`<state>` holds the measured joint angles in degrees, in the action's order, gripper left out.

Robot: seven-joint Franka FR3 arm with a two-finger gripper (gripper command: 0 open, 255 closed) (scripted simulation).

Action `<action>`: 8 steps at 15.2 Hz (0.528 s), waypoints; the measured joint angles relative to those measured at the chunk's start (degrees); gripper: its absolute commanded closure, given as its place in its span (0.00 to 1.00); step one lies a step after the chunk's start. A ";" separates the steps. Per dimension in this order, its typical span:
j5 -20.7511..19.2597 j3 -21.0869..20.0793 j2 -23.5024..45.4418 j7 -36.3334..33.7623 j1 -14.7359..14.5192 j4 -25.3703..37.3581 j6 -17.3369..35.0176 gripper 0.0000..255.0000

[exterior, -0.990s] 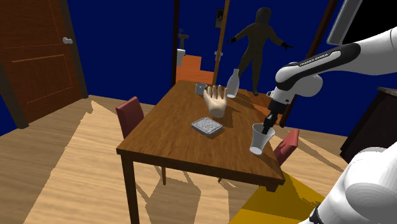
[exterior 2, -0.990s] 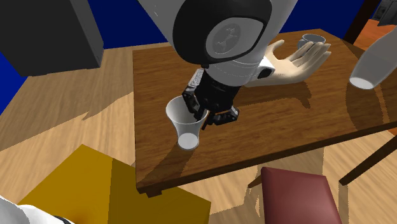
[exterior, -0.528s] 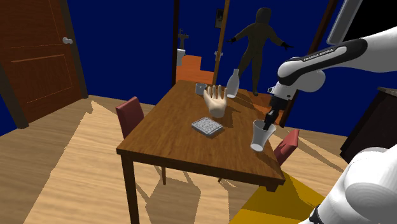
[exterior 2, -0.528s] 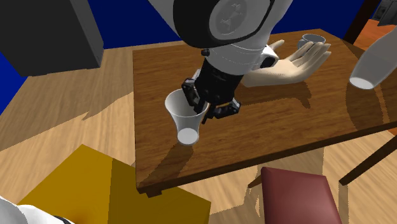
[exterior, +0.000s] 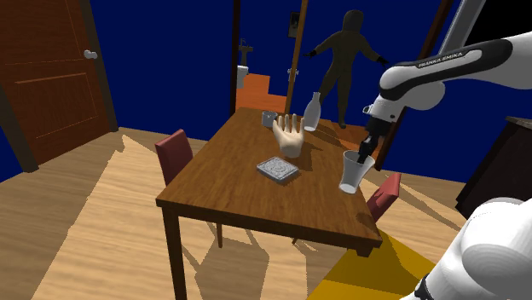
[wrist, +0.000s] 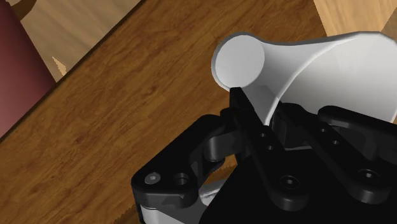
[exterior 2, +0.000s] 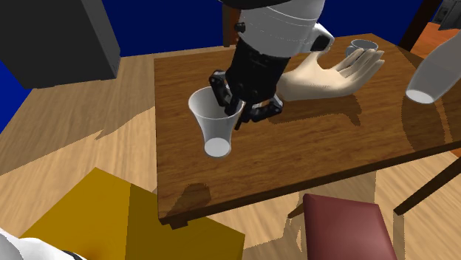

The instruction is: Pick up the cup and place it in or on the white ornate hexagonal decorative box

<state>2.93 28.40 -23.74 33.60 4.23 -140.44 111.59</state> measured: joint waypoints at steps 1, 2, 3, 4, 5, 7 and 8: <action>-0.06 -0.10 -0.22 -0.17 0.02 0.61 -0.80 1.00; -0.13 -0.34 -0.61 -0.51 0.04 1.02 -1.55 1.00; -0.19 -0.40 -0.79 -0.63 0.07 1.56 -2.25 1.00; -0.27 -0.58 -1.14 -0.89 0.10 2.18 -3.17 1.00; -0.29 -0.68 -1.28 -1.06 0.10 2.82 -3.94 1.00; -0.31 -0.95 -1.62 -1.47 0.07 3.92 -5.32 1.00; -0.35 -1.19 -2.00 -1.82 0.07 4.37 -6.09 1.00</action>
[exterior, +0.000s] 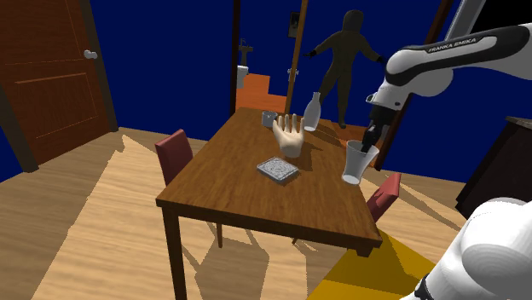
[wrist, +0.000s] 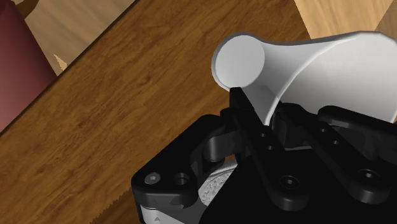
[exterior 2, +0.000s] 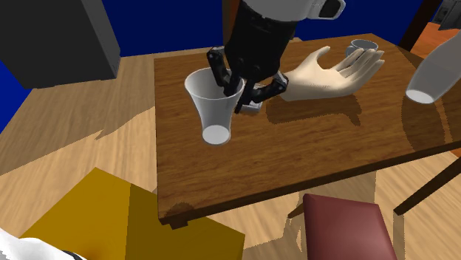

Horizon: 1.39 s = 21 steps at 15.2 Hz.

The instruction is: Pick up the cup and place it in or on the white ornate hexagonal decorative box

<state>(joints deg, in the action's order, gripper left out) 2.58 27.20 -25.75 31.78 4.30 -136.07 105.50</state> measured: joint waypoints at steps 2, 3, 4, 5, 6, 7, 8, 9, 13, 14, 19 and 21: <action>-0.11 -0.15 -0.41 -0.25 0.07 1.30 -1.67 1.00; -0.12 -0.26 -0.56 -0.44 0.06 2.04 -2.52 1.00; -0.09 -0.45 -0.73 -0.70 0.01 2.52 -3.14 1.00; -0.04 -0.52 -0.70 -0.83 -0.04 3.26 -3.85 1.00; -0.12 -0.56 -0.92 -0.90 0.02 3.82 -4.62 1.00; -0.09 -0.77 -1.12 -1.20 -0.03 4.44 -5.39 1.00; -0.01 -0.81 -0.97 -1.30 -0.11 5.44 -6.24 1.00; 0.00 -1.00 -1.19 -1.56 -0.13 5.88 -6.86 1.00; 0.41 -1.25 -0.56 -2.07 -0.51 8.87 -9.17 1.00; 1.07 -1.51 0.69 -2.51 -1.09 10.23 -9.29 1.00; 5.18 -2.24 9.61 -4.08 -4.17 18.62 -9.02 1.00; 7.03 -2.37 13.83 -4.50 -5.21 22.80 -9.21 1.00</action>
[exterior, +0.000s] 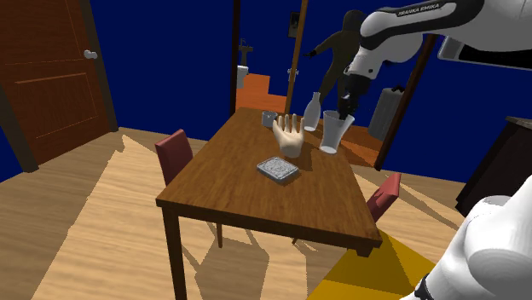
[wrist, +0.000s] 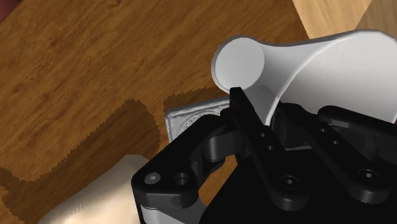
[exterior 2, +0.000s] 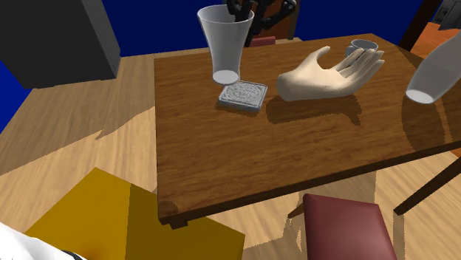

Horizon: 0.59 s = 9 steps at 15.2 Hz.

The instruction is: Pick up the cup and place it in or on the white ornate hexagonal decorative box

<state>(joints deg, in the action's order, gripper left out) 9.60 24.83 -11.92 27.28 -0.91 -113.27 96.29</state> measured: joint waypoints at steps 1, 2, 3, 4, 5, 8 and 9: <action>0.84 -0.28 1.74 -0.50 -0.51 1.74 -0.02 1.00; 1.65 -0.29 3.66 -0.59 -0.82 3.79 -0.30 1.00; 2.58 -0.32 5.86 -0.69 -1.13 6.05 -0.52 1.00; 3.48 -0.44 7.99 -0.95 -1.43 8.36 -0.85 1.00; 4.44 -0.51 10.29 -1.22 -1.65 11.30 -1.67 1.00; 7.01 -0.89 16.53 -2.20 -1.97 19.44 -3.89 1.00; 7.84 -0.96 18.62 -2.25 -1.86 21.81 -4.34 1.00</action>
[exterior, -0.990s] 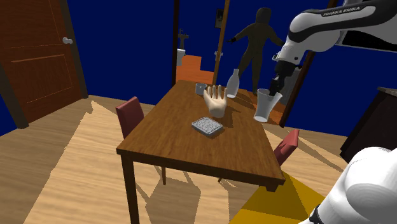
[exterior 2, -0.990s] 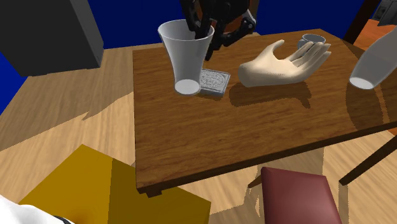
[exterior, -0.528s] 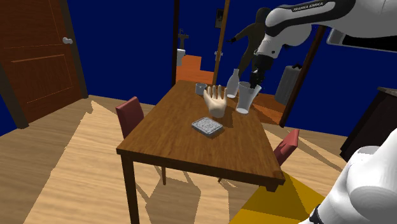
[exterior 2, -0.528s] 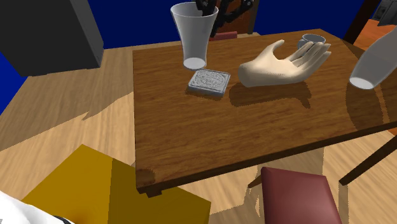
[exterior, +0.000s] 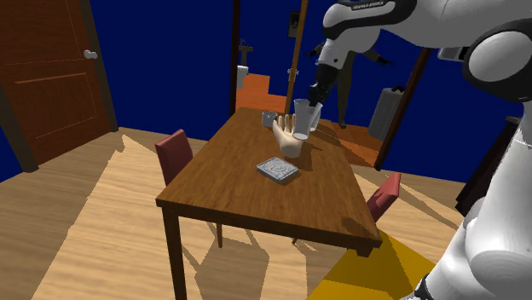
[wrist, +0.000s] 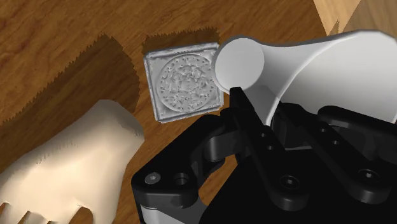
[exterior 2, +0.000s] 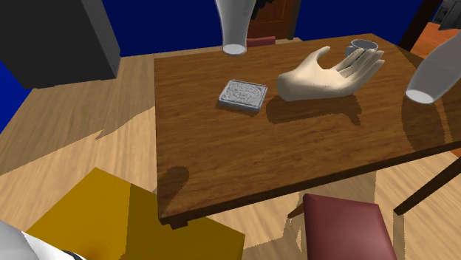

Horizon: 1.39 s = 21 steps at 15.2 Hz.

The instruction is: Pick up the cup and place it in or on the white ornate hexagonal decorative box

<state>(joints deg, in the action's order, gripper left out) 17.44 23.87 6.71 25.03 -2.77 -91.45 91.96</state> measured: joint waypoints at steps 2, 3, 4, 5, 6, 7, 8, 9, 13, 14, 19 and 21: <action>2.12 -0.40 5.42 -0.84 0.33 7.14 -2.01 1.00; 3.15 -0.57 8.15 -1.14 0.78 10.94 -3.26 1.00; 3.99 -0.78 10.50 -1.66 1.17 14.56 -4.57 1.00; 5.00 -1.07 13.30 -2.28 1.70 18.70 -5.90 1.00; 6.18 -1.43 16.75 -3.04 2.61 24.13 -7.88 1.00; 6.55 -1.61 17.93 -3.26 2.81 25.60 -8.20 1.00; 6.82 -1.74 18.81 -3.32 2.93 26.35 -8.06 1.00; 6.84 -1.79 18.94 -3.26 2.80 25.93 -7.54 1.00; 6.53 -1.74 18.11 -2.37 2.00 21.45 -4.02 1.00; 6.58 -1.79 18.26 -2.32 1.87 20.99 -3.40 1.00; 6.46 -1.81 17.72 -1.33 1.16 16.50 0.40 1.00; 6.49 -1.81 17.64 -0.78 0.97 14.63 2.09 1.00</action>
<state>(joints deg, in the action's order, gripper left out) 23.93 22.06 24.35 24.25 -1.80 -76.83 94.05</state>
